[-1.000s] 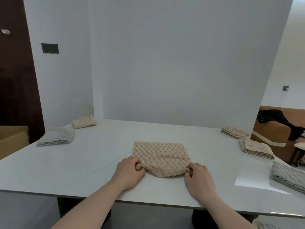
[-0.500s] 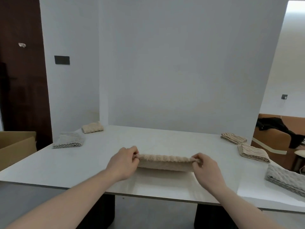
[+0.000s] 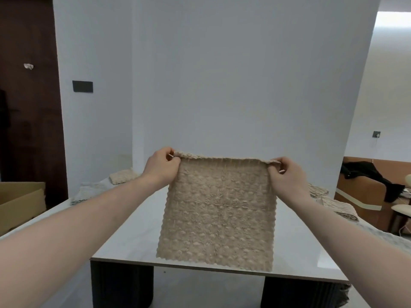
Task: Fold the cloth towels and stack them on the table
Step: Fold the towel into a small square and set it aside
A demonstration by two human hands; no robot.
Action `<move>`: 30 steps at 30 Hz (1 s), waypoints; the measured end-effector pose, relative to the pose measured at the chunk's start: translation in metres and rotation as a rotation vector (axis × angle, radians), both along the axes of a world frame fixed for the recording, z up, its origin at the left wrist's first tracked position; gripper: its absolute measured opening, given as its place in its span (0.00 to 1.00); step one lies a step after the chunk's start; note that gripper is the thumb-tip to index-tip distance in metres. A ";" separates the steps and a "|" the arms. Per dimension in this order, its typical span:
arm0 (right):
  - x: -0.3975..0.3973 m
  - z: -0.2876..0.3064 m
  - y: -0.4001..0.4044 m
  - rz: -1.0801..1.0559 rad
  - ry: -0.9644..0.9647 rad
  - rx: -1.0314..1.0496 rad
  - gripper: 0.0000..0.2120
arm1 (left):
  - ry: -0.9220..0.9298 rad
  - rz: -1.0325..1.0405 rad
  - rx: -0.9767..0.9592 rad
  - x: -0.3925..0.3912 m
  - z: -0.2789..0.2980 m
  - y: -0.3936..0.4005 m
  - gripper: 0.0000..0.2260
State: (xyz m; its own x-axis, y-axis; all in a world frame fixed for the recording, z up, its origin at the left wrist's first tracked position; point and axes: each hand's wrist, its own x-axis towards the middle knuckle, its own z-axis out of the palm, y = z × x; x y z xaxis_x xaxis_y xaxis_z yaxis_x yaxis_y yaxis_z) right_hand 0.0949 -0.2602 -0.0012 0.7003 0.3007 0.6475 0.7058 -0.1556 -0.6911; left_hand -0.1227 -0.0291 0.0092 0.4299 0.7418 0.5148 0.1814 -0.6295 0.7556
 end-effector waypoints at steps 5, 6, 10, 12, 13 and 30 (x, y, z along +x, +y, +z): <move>0.015 -0.023 0.013 -0.015 0.060 -0.110 0.07 | 0.136 0.046 -0.039 0.016 -0.025 0.010 0.05; 0.019 -0.031 0.016 -0.023 0.073 -0.144 0.07 | 0.171 0.056 -0.056 0.019 -0.031 0.013 0.05; 0.040 -0.060 0.028 -0.061 0.118 -0.247 0.06 | 0.235 0.056 -0.182 0.037 -0.060 0.026 0.06; 0.049 -0.072 0.035 -0.065 0.140 -0.270 0.06 | 0.230 0.042 -0.258 0.047 -0.072 0.032 0.07; 0.054 -0.076 0.039 -0.065 0.150 -0.281 0.06 | 0.225 0.032 -0.298 0.053 -0.078 0.036 0.08; 0.097 -0.111 0.097 -0.082 0.204 -0.249 0.13 | 0.063 -0.092 -0.587 0.107 -0.123 0.083 0.10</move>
State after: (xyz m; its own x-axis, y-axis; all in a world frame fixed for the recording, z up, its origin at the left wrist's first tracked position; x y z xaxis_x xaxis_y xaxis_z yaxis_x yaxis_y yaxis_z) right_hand 0.1923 -0.1635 -0.1127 0.8365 0.3696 0.4046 0.5346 -0.3884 -0.7506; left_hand -0.0158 0.0537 -0.1143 0.5221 0.8529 0.0009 0.2019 -0.1247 0.9714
